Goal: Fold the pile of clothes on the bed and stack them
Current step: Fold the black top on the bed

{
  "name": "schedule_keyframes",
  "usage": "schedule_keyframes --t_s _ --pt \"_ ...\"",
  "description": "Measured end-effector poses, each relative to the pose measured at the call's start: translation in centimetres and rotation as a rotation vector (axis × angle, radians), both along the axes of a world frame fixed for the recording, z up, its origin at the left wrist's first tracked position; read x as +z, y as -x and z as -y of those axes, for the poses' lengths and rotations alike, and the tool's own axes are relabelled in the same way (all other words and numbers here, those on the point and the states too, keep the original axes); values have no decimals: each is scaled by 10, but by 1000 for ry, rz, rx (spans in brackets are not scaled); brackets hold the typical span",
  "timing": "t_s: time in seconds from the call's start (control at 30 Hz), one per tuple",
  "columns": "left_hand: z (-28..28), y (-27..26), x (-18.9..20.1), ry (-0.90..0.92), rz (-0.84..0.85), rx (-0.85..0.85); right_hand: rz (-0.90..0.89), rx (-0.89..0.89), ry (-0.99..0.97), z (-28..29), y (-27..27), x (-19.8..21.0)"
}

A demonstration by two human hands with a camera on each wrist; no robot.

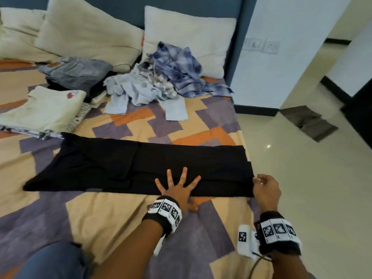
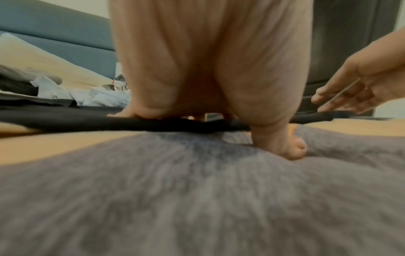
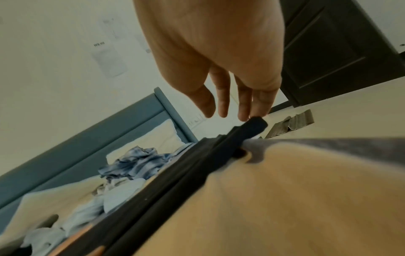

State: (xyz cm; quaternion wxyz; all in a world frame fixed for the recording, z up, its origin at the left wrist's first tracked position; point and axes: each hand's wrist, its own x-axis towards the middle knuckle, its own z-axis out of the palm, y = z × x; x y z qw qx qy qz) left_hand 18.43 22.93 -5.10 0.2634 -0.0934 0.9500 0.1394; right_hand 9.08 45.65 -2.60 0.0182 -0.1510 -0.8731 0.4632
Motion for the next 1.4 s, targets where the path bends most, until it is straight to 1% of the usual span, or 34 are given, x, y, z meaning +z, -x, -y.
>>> schedule_keyframes --t_s 0.03,0.1,0.17,0.27,0.33,0.4,0.47,0.5,0.53,0.63,0.67,0.7,0.77,0.87,0.9,0.93,0.97,1.0,1.03,1.07,1.1,1.13,1.17,1.23,1.27,1.3,1.33,1.37,1.4 --pt "-1 0 -1 16 3 19 35 31 -11 0 8 -1" --pt "-5 1 -2 52 18 59 109 153 -58 1 24 -6" --pt "-14 1 -2 166 5 66 148 252 -141 9 42 -13" --pt "-31 0 -1 328 -96 -2 163 272 -332 19 58 -19" --pt "-37 3 -1 359 -163 -43 170 310 -384 25 59 -19" --pt "-40 8 1 352 -168 -52 216 318 -409 29 58 -19" --pt "-42 11 -1 335 -160 -40 244 267 -341 30 59 -19" --pt "-42 12 -1 318 -160 -31 251 243 -269 29 61 -19" --pt "-43 12 -1 298 -152 -24 263 220 -165 27 64 -19" --pt "-44 12 -2 273 -144 -29 336 159 282 21 67 -10" --pt "-46 11 -6 287 -161 -46 369 148 390 20 65 -4" --pt "-47 10 -10 300 -181 -64 409 145 450 21 63 2" --pt "-50 10 -14 274 -209 -90 439 187 500 23 59 13" --pt "-41 13 -15 153 -183 -144 338 260 486 35 55 29" --pt "-32 13 -13 53 -195 -165 296 285 453 42 53 35" --pt "-20 11 -8 -128 -232 -137 252 318 397 52 52 41" --pt "-9 8 -2 -386 -284 -42 197 350 330 63 49 46" --pt "4 2 10 -705 -333 150 119 386 229 78 48 50" --pt "16 -3 22 -991 -377 394 31 433 111 92 43 57" --pt "31 -6 31 -1204 -447 653 -43 483 -7 110 38 61" --pt "48 -11 38 -1292 -518 874 -95 531 -83 129 31 64" --pt "66 -14 43 -1316 -558 1026 -112 586 -99 151 22 68" --pt "85 -18 44 -1359 -581 1121 -111 653 -100 176 11 68" --pt "121 -27 42 -1453 -568 1236 -74 850 -115 225 -13 62" --pt "137 -31 36 -1444 -543 1272 -2 976 -90 247 -26 56" --pt "149 -34 27 -1389 -510 1289 94 1085 -38 261 -39 47" --pt "156 -37 22 -1316 -480 1295 176 1153 13 269 -46 35" --pt "159 -38 16 -1249 -465 1283 218 1178 54 269 -51 25" --pt "160 -37 10 -1210 -475 1262 228 1157 84 262 -51 16"
